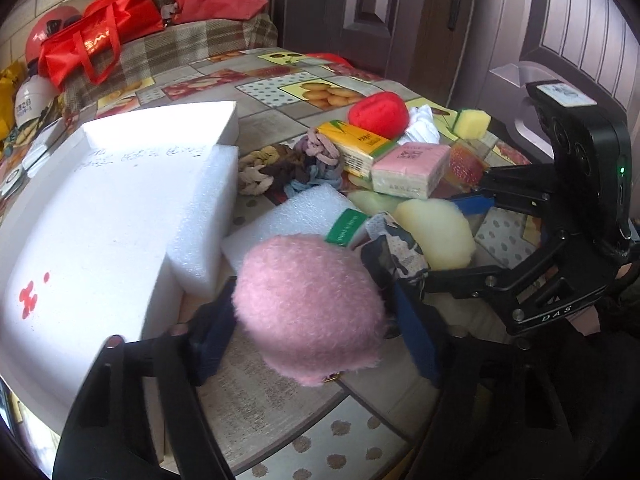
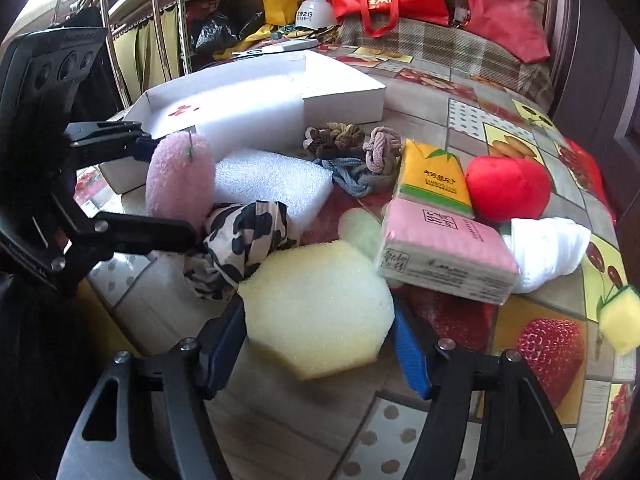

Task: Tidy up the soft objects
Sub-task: 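Carry the pink ball and yellow foam into the white box and open both grippers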

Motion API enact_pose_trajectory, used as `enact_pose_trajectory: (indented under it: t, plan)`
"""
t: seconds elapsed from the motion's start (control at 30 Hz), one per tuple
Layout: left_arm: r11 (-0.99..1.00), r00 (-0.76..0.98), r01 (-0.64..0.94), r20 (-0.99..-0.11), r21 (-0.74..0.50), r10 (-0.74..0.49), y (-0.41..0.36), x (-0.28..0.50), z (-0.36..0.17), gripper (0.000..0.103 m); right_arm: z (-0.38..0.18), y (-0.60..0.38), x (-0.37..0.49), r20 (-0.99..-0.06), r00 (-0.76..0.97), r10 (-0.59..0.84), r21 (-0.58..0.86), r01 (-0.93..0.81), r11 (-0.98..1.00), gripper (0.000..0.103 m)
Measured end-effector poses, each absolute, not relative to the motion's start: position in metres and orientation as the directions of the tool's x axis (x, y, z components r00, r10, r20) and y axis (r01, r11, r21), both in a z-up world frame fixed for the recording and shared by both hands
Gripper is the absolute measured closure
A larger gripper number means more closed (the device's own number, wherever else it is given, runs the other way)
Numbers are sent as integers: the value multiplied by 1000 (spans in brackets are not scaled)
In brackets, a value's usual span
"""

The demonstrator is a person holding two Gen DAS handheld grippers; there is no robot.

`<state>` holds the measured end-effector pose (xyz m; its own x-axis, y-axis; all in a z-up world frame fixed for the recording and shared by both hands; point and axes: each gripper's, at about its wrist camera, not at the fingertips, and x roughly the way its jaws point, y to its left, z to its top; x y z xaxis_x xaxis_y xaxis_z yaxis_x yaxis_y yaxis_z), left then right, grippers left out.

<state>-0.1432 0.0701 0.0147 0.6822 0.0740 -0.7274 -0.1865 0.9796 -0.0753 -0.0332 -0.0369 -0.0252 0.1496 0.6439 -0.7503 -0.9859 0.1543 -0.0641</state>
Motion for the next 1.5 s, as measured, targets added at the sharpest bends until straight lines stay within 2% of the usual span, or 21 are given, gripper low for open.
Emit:
enact_pose_trajectory:
  t: [0.1,0.2,0.33,0.43,0.47,0.53,0.67,0.9,1.2,1.5]
  plan:
    - [981,695,-173,-716,-86,60,69,-146,17,46,-23,-44,-33,-743,133,656,-41,-987,154,44]
    - [981,738,-177,-671,-79,79,67,-156,27,46,-15,-54,-26,-714,144,685,-15,-982,190,46]
    - [976,824,-206,-551,-72,133,71,-177,47,46,14,-73,-16,-591,167,789,36,-972,233,46]
    - [960,872,-277,-432,-49,230,78,-196,61,46,32,-80,-17,-487,219,845,37,-962,271,46]
    - [945,870,-328,-394,-15,296,80,-202,64,46,36,-81,-18,-443,245,862,39,-956,292,46]
    - [915,852,-402,-353,29,386,84,-212,66,46,37,-82,-20,-376,287,881,52,-943,329,46]
    - [868,824,-497,-316,-6,470,104,-232,66,46,33,-74,-22,-259,336,905,104,-922,372,45]
    - [815,782,-578,-305,-28,544,122,-249,61,46,44,-49,-38,-201,326,924,83,-934,348,45]
    - [788,759,-615,-290,-26,583,120,-253,61,46,40,-13,-75,-218,218,951,73,-968,239,46]
    - [755,722,-656,-310,-21,619,137,-252,59,46,37,20,-104,-246,136,960,29,-989,148,46]
